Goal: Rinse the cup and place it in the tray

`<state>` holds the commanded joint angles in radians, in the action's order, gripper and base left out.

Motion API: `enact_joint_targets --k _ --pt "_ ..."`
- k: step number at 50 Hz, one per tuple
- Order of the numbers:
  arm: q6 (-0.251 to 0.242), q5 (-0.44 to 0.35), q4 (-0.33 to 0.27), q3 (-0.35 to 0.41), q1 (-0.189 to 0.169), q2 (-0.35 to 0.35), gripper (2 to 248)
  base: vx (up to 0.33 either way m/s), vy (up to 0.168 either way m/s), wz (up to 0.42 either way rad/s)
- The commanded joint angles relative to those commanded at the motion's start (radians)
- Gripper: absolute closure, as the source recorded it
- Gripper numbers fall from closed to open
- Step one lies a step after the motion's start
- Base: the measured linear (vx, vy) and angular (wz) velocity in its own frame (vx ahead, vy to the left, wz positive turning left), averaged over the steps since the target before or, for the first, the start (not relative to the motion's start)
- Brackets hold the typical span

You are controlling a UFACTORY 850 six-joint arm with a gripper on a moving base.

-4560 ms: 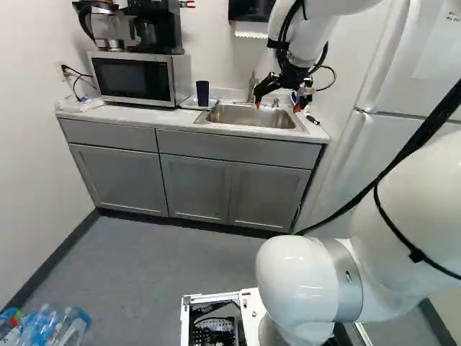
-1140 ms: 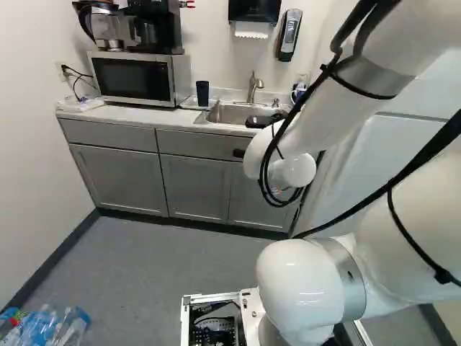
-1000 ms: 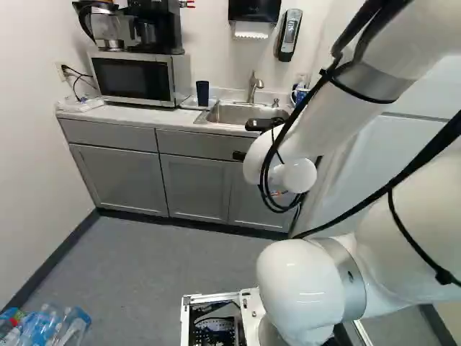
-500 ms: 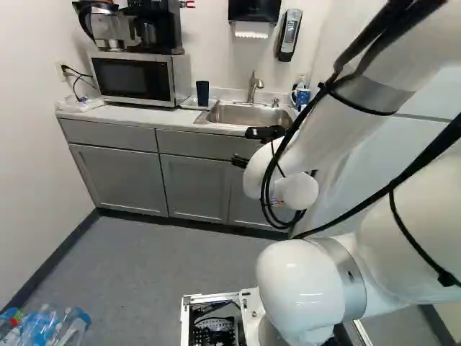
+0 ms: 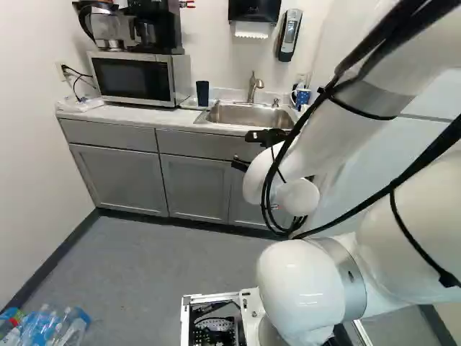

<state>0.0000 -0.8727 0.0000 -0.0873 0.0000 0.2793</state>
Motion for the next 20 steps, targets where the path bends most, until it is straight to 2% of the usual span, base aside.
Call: enact_joint_targets --k 20 --pt "0.000 0.000 0.000 0.000 0.000 0.000 3 0.000 0.000 0.000"
